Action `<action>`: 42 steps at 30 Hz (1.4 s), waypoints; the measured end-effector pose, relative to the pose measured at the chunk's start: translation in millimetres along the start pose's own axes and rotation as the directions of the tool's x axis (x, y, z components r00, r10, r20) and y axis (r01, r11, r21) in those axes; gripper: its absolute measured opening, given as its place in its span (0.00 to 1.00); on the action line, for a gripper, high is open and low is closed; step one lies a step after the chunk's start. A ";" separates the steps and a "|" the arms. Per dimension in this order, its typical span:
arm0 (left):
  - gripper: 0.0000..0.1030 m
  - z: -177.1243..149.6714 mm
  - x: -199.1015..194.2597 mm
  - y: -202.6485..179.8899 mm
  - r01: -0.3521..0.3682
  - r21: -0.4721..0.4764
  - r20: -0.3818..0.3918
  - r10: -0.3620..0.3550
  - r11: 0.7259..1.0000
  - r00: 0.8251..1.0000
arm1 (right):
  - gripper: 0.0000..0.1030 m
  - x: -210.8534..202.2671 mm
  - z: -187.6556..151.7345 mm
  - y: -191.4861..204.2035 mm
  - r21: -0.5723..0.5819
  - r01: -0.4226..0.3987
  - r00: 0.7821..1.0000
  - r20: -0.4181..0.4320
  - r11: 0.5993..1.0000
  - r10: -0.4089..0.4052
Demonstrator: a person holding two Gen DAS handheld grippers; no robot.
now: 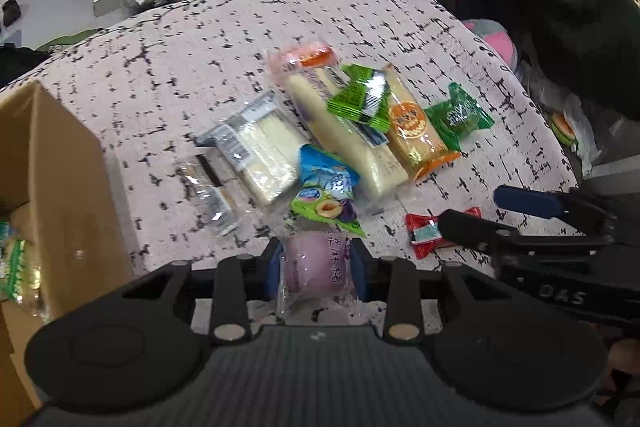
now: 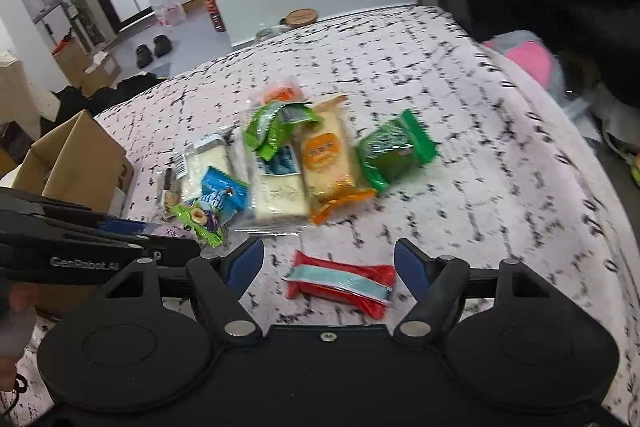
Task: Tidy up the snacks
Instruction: 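Grasp the red-and-white bar with the right tool while the left lifts the pink packet, then carry the pink packet and red bar over the box and release both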
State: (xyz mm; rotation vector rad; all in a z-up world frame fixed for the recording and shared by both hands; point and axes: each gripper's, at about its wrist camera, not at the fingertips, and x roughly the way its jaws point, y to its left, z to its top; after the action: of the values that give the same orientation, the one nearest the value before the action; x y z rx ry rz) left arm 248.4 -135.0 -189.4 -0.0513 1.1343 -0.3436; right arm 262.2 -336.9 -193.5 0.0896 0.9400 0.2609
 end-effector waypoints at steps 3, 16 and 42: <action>0.33 1.5 -13.7 5.1 0.014 0.005 0.024 -0.015 1.000 1.000 | 0.65 14.4 -0.8 2.0 -0.017 0.002 0.999 -0.040 1.000 -0.002; 0.33 -2.0 -61.5 28.0 0.036 0.000 0.112 -0.035 0.999 0.993 | 0.23 21.1 -15.1 21.8 -0.124 0.118 0.985 -0.109 0.985 -0.132; 0.33 -20.6 -133.9 95.0 -0.025 -0.107 0.253 0.051 0.994 0.966 | 0.22 -57.9 38.0 105.4 -0.112 0.031 0.996 0.081 0.993 -0.022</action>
State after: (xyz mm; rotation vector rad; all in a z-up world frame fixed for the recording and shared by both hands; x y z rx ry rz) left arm 202.7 -2.9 -100.9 -0.1607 0.8951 -0.2360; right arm 241.3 -248.8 -105.7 -0.0166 0.8452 0.2831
